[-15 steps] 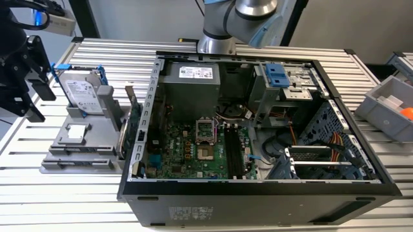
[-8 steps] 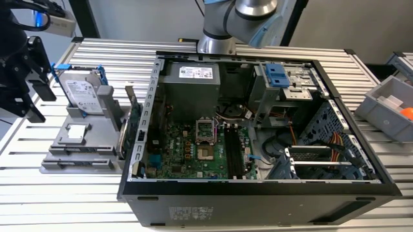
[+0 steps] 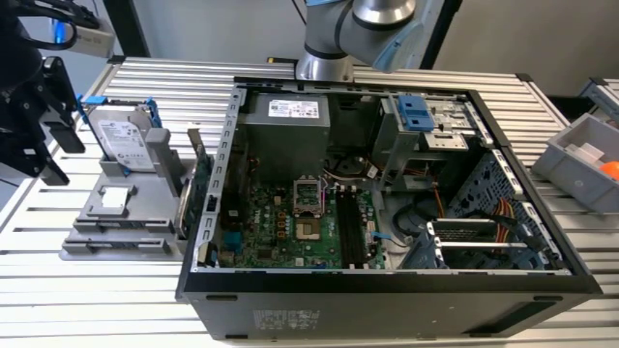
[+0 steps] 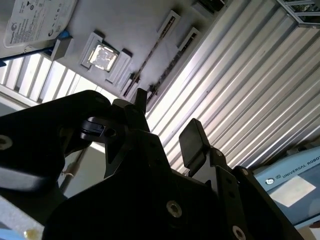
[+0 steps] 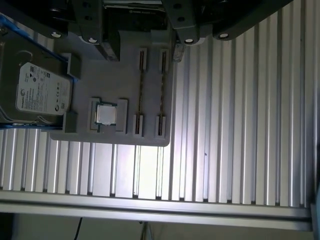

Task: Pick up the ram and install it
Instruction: 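Pick up the ram and move it above insertion slot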

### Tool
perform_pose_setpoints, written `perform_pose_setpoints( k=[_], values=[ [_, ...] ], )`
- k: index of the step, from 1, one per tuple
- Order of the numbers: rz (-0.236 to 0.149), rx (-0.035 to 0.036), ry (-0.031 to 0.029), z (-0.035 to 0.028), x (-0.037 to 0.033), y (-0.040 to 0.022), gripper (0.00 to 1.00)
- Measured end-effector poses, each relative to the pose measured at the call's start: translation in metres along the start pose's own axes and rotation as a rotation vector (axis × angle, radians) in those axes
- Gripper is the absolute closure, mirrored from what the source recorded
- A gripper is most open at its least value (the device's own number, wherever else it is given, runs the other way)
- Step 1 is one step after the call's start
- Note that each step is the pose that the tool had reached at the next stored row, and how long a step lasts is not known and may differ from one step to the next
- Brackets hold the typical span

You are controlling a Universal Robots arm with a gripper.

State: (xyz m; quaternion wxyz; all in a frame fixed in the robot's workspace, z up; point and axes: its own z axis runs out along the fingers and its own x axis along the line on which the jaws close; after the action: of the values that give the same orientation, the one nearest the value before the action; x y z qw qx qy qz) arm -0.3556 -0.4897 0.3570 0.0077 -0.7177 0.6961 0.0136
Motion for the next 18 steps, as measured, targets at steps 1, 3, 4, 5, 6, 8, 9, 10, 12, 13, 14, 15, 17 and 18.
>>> perform_pose_setpoints(
  k=[1,3,4,5,6,8,9,10,12,13,14,15,17,18],
  values=[
    [0.000,0.0000,0.0000,0.0003,0.0000,0.0000,0.00],
    [0.000,0.0000,0.0000,0.0011,0.0000,0.0000,0.00],
    [0.000,0.0000,0.0000,0.0014,0.0000,0.0000,0.00],
    [0.000,0.0000,0.0000,0.0017,0.0001,0.0000,0.00],
    [0.000,0.0000,0.0001,0.0018,0.0001,0.0000,0.00],
    [0.000,-0.0001,0.0001,0.0020,0.0001,0.0000,0.00],
    [0.000,-0.0001,0.0000,0.0021,0.0001,0.0000,0.00],
    [0.000,-0.0001,-0.0001,0.0021,0.0001,0.0000,0.00],
    [0.000,-0.0001,0.0000,0.0021,0.0001,0.0000,0.00],
    [0.000,-0.0002,0.0000,0.0022,0.0001,0.0000,0.00],
    [0.000,0.0000,0.0000,0.0025,0.0001,-0.0001,0.00],
    [0.000,0.0000,0.0000,0.0028,0.0001,0.0000,0.00],
    [0.000,-0.0001,0.0001,0.0035,0.0001,0.0000,0.00],
    [0.000,-0.0001,0.0001,0.0040,0.0001,-0.0001,0.00]
  ],
)
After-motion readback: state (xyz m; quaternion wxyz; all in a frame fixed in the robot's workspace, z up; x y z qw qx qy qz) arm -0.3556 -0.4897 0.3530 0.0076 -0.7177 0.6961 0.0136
